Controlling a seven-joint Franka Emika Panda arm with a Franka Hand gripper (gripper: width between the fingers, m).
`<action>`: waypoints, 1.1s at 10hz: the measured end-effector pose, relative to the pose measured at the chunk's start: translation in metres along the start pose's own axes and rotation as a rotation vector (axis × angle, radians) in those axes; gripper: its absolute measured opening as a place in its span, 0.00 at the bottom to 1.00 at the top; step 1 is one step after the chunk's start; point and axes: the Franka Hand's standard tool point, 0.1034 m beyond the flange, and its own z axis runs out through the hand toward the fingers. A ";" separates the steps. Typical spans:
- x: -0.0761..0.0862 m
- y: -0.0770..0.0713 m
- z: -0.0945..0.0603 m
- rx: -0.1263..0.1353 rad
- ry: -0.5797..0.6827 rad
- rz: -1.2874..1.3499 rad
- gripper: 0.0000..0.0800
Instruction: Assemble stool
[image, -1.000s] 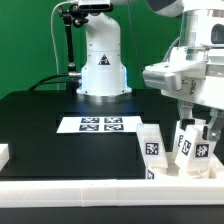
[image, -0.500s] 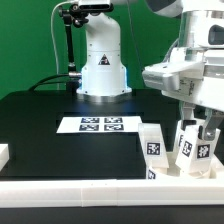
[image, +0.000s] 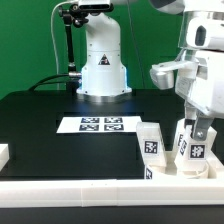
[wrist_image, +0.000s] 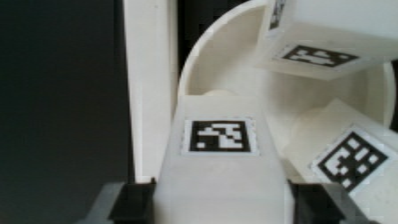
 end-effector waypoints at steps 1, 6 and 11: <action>0.000 0.001 0.000 -0.004 0.005 0.053 0.43; 0.001 0.002 0.000 -0.021 0.032 0.337 0.43; 0.001 -0.001 0.001 0.063 0.066 0.799 0.43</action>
Offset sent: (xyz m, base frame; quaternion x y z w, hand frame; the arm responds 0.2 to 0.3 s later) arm 0.0000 0.0000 0.0000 0.0000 0.0000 0.1938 0.9810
